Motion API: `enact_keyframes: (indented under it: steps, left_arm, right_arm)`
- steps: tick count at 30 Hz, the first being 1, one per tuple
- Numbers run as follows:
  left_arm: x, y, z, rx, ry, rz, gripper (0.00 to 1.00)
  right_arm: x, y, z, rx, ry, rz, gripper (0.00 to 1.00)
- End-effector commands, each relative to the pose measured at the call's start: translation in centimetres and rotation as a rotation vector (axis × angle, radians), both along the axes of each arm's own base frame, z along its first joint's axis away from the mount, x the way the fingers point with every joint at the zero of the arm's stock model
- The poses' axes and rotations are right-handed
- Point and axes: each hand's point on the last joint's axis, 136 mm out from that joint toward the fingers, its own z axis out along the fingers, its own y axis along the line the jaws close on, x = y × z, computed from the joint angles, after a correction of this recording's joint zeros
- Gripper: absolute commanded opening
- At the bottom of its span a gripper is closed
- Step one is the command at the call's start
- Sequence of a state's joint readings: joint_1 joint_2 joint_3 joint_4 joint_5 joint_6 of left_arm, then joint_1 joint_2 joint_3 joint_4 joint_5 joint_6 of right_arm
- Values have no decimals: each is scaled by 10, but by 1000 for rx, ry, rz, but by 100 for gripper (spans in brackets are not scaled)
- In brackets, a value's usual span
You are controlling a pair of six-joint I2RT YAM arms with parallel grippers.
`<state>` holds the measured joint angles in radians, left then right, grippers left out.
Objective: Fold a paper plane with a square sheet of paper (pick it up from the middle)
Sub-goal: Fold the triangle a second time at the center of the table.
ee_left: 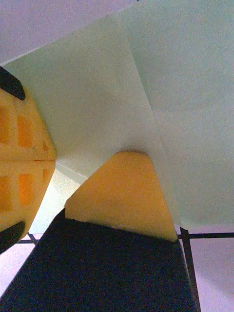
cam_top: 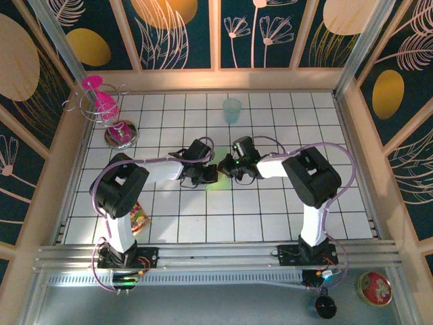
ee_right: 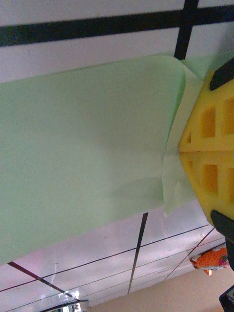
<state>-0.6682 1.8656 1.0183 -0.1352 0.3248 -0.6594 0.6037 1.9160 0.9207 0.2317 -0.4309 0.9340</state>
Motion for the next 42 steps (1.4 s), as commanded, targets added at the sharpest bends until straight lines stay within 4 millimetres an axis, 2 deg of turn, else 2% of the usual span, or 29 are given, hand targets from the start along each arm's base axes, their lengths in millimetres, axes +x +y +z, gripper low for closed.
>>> enact_keyframes:
  steps: [1,14,22,26,27,31,36,39,42]
  left_arm:
    - [-5,10,-11,83,16,-23,0]
    - [-12,23,-16,155,15,-68,0]
    - [-31,35,-25,182,57,-96,0]
    - [-37,41,-23,194,62,-110,0]
    - [-47,49,-30,212,86,-113,0]
    - [-65,60,-31,223,113,-139,0]
    - [-76,84,-36,323,118,-146,0]
    - [-67,96,-32,401,76,-139,0]
    - [-46,84,-6,360,-18,-117,0]
  right_arm:
    - [-22,-30,-53,-153,144,-47,0]
    - [-23,-33,-55,-161,150,-50,0]
    - [-23,-35,-56,-167,154,-53,0]
    - [-22,-36,-57,-167,154,-54,0]
    - [-23,-36,-57,-168,154,-53,0]
    - [-22,-37,-57,-169,155,-58,0]
    - [-22,-37,-58,-170,155,-54,0]
    - [-23,-37,-58,-169,157,-56,0]
    - [-23,-37,-57,-170,154,-56,0]
